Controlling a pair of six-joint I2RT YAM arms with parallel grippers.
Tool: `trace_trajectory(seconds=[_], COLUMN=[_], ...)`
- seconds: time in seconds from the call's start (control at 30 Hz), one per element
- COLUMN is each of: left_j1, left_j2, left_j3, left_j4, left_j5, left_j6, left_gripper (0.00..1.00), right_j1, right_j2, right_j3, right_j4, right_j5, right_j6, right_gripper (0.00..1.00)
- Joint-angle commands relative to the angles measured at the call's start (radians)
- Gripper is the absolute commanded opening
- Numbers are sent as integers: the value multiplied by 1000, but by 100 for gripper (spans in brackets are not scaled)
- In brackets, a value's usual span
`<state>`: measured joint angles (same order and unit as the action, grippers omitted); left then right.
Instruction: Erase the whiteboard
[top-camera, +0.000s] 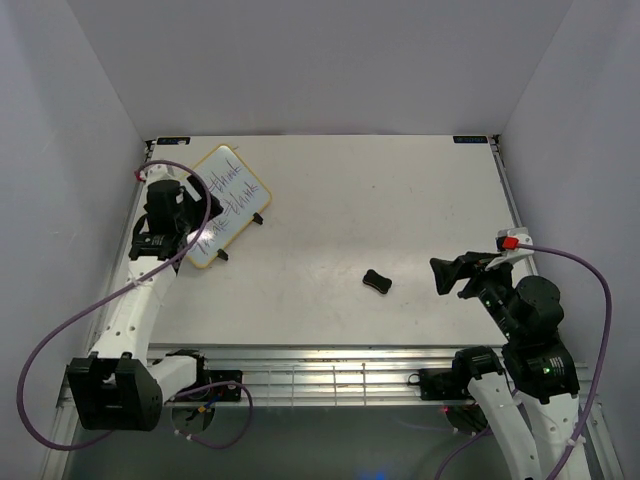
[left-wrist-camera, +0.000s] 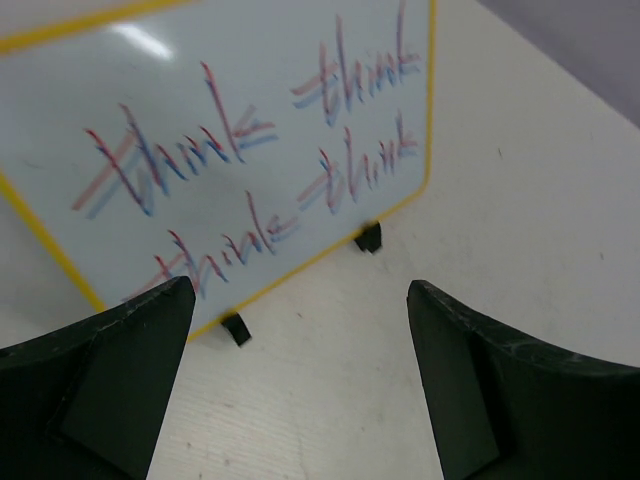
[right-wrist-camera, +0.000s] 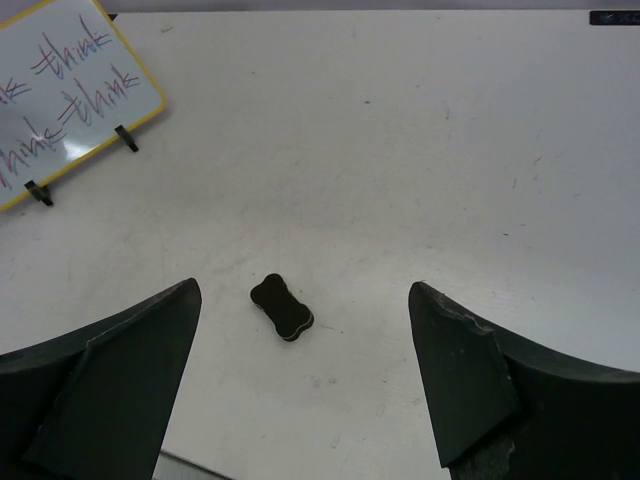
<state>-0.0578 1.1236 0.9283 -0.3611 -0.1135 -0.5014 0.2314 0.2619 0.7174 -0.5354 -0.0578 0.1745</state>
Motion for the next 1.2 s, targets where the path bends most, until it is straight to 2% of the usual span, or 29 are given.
trace_trajectory(seconds=[0.0,0.13,0.2,0.27,0.3,0.33,0.47,0.63,0.73,0.87,1.03,1.17], left_j1=[55,221,364,506,530,547,569,604,631,650,661,681], left_j2=[-80,-58,25,57,76,88,157,197,252,367,478,521], left_j3=[24,29,55,34,17,1,-66,-135,-115,-63,-26,-25], left_j4=[82,30,-50,-14,64,106,295,523,550,559,660,717], left_j5=[-179,-206,-187,-13,48,175,452,613,658,831,1066,1155], left_j6=[18,-11,-54,-46,-31,-14,70,64,60,86,52,31], left_gripper=[98,98,98,98,98,98,98,98,98,98,96,93], right_j1=[6,6,8,22,25,29,43,49,51,52,52,54], right_j2=[23,17,1,-10,-19,-21,-13,-3,-12,-27,-6,7], right_j3=[-18,-21,-21,-30,-33,-36,-30,-4,-19,-41,-27,-21], right_j4=[71,75,71,72,74,74,61,31,37,55,63,77], right_j5=[-105,-129,-168,-188,-195,-200,-269,-338,-388,-448,-525,-576], right_j6=[-23,-33,-49,-56,-59,-64,-72,-81,-79,-78,-86,-90], right_gripper=[90,90,90,90,90,90,90,90,90,90,90,90])
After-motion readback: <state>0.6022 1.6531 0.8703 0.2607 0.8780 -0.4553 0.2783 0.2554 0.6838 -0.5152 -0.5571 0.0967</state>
